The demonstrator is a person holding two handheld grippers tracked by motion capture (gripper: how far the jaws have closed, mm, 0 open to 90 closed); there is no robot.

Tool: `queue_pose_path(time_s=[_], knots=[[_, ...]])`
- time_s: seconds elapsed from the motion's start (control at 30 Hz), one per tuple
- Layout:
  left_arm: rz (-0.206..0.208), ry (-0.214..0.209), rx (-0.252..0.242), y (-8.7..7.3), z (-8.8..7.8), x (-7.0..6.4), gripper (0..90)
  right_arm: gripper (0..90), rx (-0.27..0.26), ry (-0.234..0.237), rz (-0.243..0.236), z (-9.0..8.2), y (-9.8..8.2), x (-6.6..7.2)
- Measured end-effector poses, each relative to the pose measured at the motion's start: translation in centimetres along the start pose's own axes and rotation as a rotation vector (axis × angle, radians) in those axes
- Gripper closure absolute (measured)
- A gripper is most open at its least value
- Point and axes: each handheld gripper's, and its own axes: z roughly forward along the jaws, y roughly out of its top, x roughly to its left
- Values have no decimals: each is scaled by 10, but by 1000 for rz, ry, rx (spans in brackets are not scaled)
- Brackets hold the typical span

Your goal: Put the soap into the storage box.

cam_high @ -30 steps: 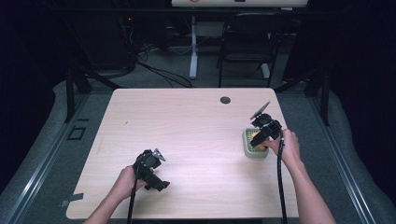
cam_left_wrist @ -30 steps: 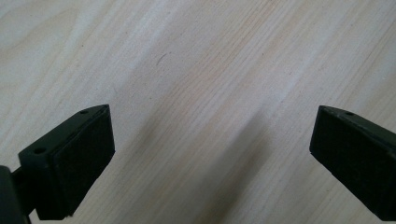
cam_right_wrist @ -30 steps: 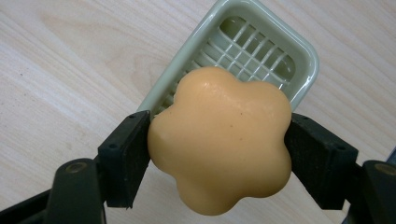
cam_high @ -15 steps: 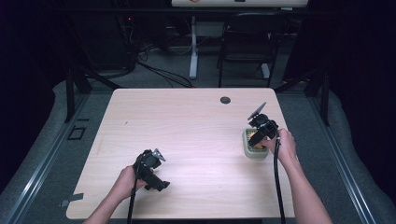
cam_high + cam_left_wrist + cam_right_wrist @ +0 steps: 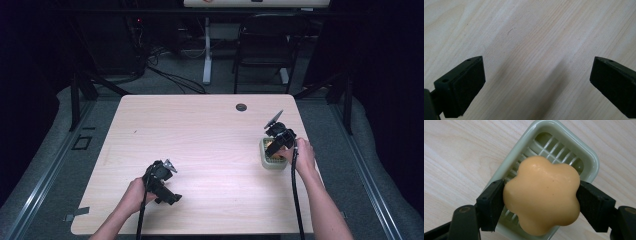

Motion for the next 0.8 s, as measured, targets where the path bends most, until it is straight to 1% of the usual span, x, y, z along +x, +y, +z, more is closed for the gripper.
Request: queue_pose_path(time_s=[0.03,0.07,0.1,0.13,0.17,0.23,0.27,0.33,0.37,0.4,0.43,0.5,0.53,0.7,0.8], knots=[[0,0,0,0,0,0,0,264,12,-10,-5,0,1,0],[1,0,0,0,0,0,0,264,19,-5,-12,0,1,-1],[1,0,0,0,0,0,0,263,16,-7,-11,0,1,-1],[1,0,0,0,0,0,0,263,1,-1,0,2,1,0],[0,0,0,0,0,0,0,263,10,-4,-8,2,2,-1],[-3,-1,0,0,0,0,0,263,1,-11,-9,3,2,0],[1,0,0,0,0,0,0,263,10,-22,-19,3,2,1],[-2,-2,0,0,0,0,0,263,46,-27,-47,1,4,-1],[-2,-1,0,0,0,0,0,262,4,-22,-15,4,3,1],[-2,-1,0,0,0,0,0,262,34,-25,-35,3,4,0],[1,0,0,0,0,0,0,262,40,-28,-43,2,4,0],[-2,-1,0,0,0,0,0,261,34,-28,-37,3,4,1],[-3,-1,-1,0,0,0,0,261,5,-24,-14,5,3,2],[-3,-1,1,0,0,0,0,261,4,-24,-13,5,3,3],[-1,-2,1,0,0,-1,0,259,13,-36,-29,4,3,3]])
